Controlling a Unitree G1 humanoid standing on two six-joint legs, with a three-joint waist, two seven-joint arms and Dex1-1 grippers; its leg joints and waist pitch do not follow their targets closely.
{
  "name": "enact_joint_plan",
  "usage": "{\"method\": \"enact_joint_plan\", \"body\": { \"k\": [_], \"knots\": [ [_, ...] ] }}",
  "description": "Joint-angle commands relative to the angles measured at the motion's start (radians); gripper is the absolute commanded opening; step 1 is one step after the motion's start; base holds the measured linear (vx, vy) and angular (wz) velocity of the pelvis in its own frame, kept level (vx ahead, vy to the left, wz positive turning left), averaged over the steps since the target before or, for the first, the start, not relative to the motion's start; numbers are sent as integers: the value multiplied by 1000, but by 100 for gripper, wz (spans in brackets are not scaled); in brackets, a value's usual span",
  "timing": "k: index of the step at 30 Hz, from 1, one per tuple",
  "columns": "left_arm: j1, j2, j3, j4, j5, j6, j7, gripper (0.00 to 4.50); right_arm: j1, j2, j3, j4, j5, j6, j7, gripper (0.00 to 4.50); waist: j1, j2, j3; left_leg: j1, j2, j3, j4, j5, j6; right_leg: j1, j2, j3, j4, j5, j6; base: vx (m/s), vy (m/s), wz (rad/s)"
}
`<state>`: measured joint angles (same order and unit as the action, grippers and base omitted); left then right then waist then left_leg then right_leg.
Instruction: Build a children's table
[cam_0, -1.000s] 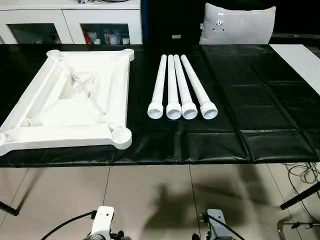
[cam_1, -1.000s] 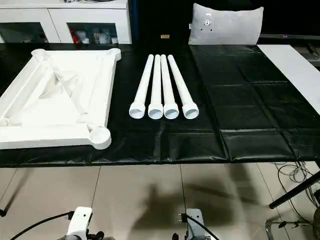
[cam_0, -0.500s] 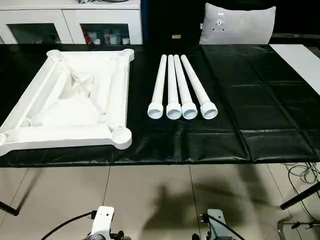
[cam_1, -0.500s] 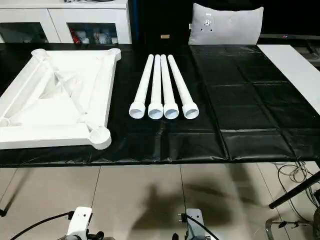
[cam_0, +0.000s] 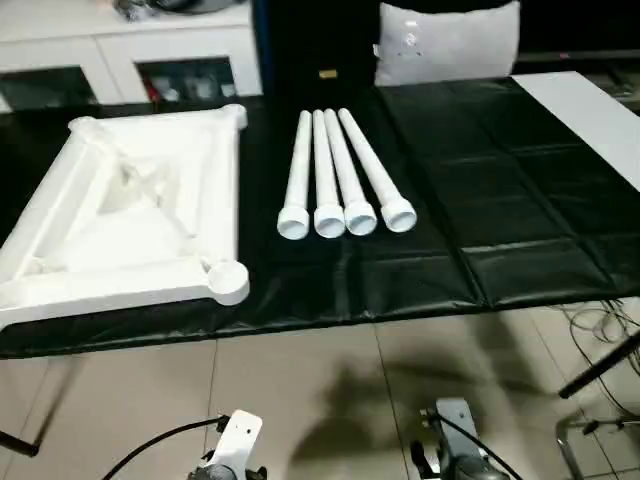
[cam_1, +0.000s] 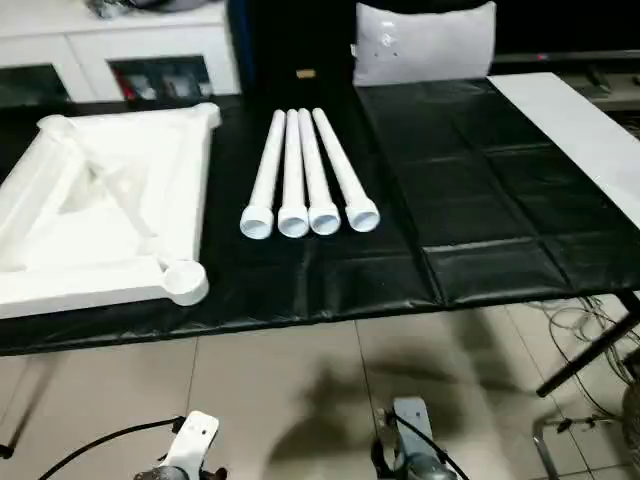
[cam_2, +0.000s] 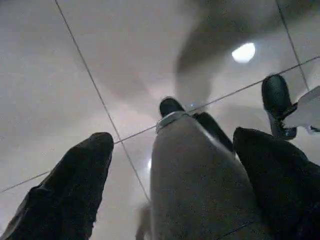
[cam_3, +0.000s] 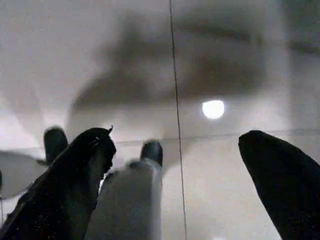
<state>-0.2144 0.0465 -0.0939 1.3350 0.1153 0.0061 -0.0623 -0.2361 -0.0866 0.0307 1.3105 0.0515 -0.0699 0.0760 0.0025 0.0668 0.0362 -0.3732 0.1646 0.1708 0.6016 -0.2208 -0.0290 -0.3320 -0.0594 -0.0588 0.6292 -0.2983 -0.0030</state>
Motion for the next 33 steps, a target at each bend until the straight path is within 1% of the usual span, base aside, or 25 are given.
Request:
{"method": "enact_joint_plan", "body": {
  "k": [1, 3, 5, 6, 7, 8, 9, 11, 12, 13, 14, 16, 17, 18, 19, 20, 21, 23, 24, 25, 29, 30, 31, 32, 33],
  "knots": [
    [-9, 0, 14, 13, -5, -35, -4, 442, -23, 11, -13, -16, 14, -64, 45, 450, 3, -10, -35, 1, 94, -39, -73, -105, 143, 19, -124, 58, -76, 163, -295, 0, 0, 0],
    [-17, 1, 12, 20, 13, -83, -24, 442, -37, 12, -27, -34, 20, -149, 117, 450, 5, -21, -40, -1, 95, -37, -67, -70, 176, 20, -125, 56, -68, 248, -292, 0, 0, 0],
    [-17, 2, 11, 20, 15, -88, -27, 442, -39, 11, -27, -36, 20, -156, 126, 450, 7, -16, -44, -2, 96, -39, -62, -37, 196, 20, -126, 54, -60, 306, -291, 0, 0, 0],
    [-15, 4, 10, 19, 20, -120, -52, 442, -44, 7, -24, -46, 21, -180, 182, 450, 10, -22, -47, -5, 94, -40, -53, 18, 234, 20, -126, 51, -49, 399, -287, 0, 0, 0],
    [-8, 9, 3, 16, 27, -159, -80, 442, -44, -4, -9, -65, 19, -191, 272, 450, 11, -30, -46, -10, 91, -38, -50, 27, 258, 21, -128, 48, -45, 431, -282, 0, 0, 0],
    [3, 12, 1, 10, 25, -203, -115, 442, -40, -21, 20, -83, -1, -194, 333, 450, 13, -32, -46, -9, 92, -38, -49, 21, 263, 20, -130, 47, -48, 430, -276, 0, 0, 0],
    [4, 12, 1, 10, 25, -207, -118, 442, -40, -22, 23, -84, -3, -194, 337, 450, 15, -29, -45, -7, 96, -39, -51, 12, 266, 18, -128, 46, -48, 417, -271, 0, 0, 0],
    [10, 14, 1, 7, 24, -231, -137, 442, -37, -32, 41, -93, -16, -195, 366, 450, 17, -28, -44, -3, 102, -41, -55, -1, 258, 15, -126, 45, -48, 389, -278, 0, 0, 0],
    [12, 31, -5, 0, 29, -275, -147, 442, -32, -48, 60, -106, -33, -223, 378, 450, 16, -40, -44, -2, 104, -40, -57, -10, 256, 15, -126, 46, -49, 378, -282, 0, 0, 0],
    [-5, 84, 18, -27, -1, -325, -218, 442, -27, -62, 57, -122, -32, -249, 397, 450, 21, -36, -43, -2, 103, -40, -58, -25, 247, 14, -129, 47, -52, 346, -286, 0, 0, 0],
    [-5, 84, 18, -27, -1, -325, -218, 442, -27, -62, 57, -122, -32, -249, 397, 450, 24, -35, -43, -1, 104, -40, -60, -39, 239, 13, -131, 50, -54, 328, -289, 0, 0, 0],
    [-14, 153, 67, -120, -83, -381, -387, 442, -15, -78, 38, -145, -11, -274, 474, 450, 35, -35, -39, 3, 110, -37, -68, -85, 199, 9, -128, 51, -55, 273, -310, 0, 0, 0],
    [15, 168, 61, -210, -100, -388, -433, 442, -3, -89, 44, -149, -23, -293, 494, 450, 34, -44, -36, 4, 109, -32, -73, -113, 181, 7, -121, 51, -56, 248, -320, 0, 0, 0],
    [38, 166, 54, -268, -108, -379, -442, 442, 4, -95, 50, -146, -37, -303, 483, 450, 38, -42, -34, 1, 112, -31, -76, -138, 165, 10, -128, 53, -56, 208, -325, 0, 0, 0],
    [64, 159, 48, -326, -109, -378, -447, 442, 14, -106, 58, -144, -55, -317, 466, 450, 34, -40, -32, 3, 108, -28, -77, -146, 153, 9, -121, 53, -58, 178, -325, 0, 0, 0],
    [64, 159, 48, -326, -107, -375, -443, 442, 13, -106, 58, -143, -57, -316, 462, 450, 36, -39, -32, 6, 107, -26, -76, -145, 149, 6, -118, 53, -60, 173, -325, 0, 0, 0],
    [59, 155, 43, -324, -90, -354, -411, 442, 11, -110, 61, -135, -68, -307, 427, 450, 31, -46, -33, 3, 101, -22, -73, -121, 150, 8, -115, 56, -58, 184, -319, 0, 0, 0],
    [38, 139, 39, -299, -54, -312, -326, 442, 2, -110, 59, -119, -80, -276, 357, 450, 31, -39, -35, 3, 100, -22, -72, -102, 152, 8, -116, 57, -58, 188, -304, 0, 0, 0],
    [19, 122, 37, -272, -40, -256, -293, 442, -1, -100, 54, -109, -77, -254, 330, 450, 28, -35, -29, 5, 99, -23, -73, -93, 147, 3, -114, 57, -59, 200, -296, 0, 0, 0],
    [17, 121, 36, -267, -39, -251, -292, 442, -1, -99, 54, -109, -76, -253, 330, 450, 28, -37, -31, 6, 98, -22, -73, -98, 146, 4, -115, 58, -62, 196, -293, 0, 0, 0],
    [38, 111, 12, -293, -43, -248, -357, 442, 11, -72, 61, -113, -77, -254, 339, 450, 25, -38, -25, 1, 98, -24, -76, -138, 133, 4, -120, 62, -67, 194, -294, 0, 0, 0],
    [91, 122, 2, -404, -70, -205, -420, 442, 20, -64, 58, -126, -74, -267, 357, 450, 23, -35, -14, -1, 104, -25, -81, -166, 129, 3, -122, 63, -66, 184, -304, 0, 0, 0],
    [126, 129, -5, -476, -90, -174, -460, 442, 25, -60, 52, -134, -65, -272, 375, 450, 22, -36, -9, 0, 101, -21, -80, -170, 135, -3, -116, 63, -68, 171, -309, 0, 0, 0],
    [151, 133, -9, -530, -101, -149, -483, 442, 29, -56, 47, -140, -61, -276, 385, 450, 22, -36, -9, 0, 101, -21, -80, -170, 135, -3, -116, 63, -68, 171, -309, 0, 0, 0],
    [180, 141, -19, -588, -109, -136, -510, 442, 36, -55, 48, -152, -57, -283, 412, 450, 23, -35, -2, -4, 102, -19, -81, -165, 147, -4, -116, 65, -68, 155, -312, 0, 0, 0]
  ]
}}
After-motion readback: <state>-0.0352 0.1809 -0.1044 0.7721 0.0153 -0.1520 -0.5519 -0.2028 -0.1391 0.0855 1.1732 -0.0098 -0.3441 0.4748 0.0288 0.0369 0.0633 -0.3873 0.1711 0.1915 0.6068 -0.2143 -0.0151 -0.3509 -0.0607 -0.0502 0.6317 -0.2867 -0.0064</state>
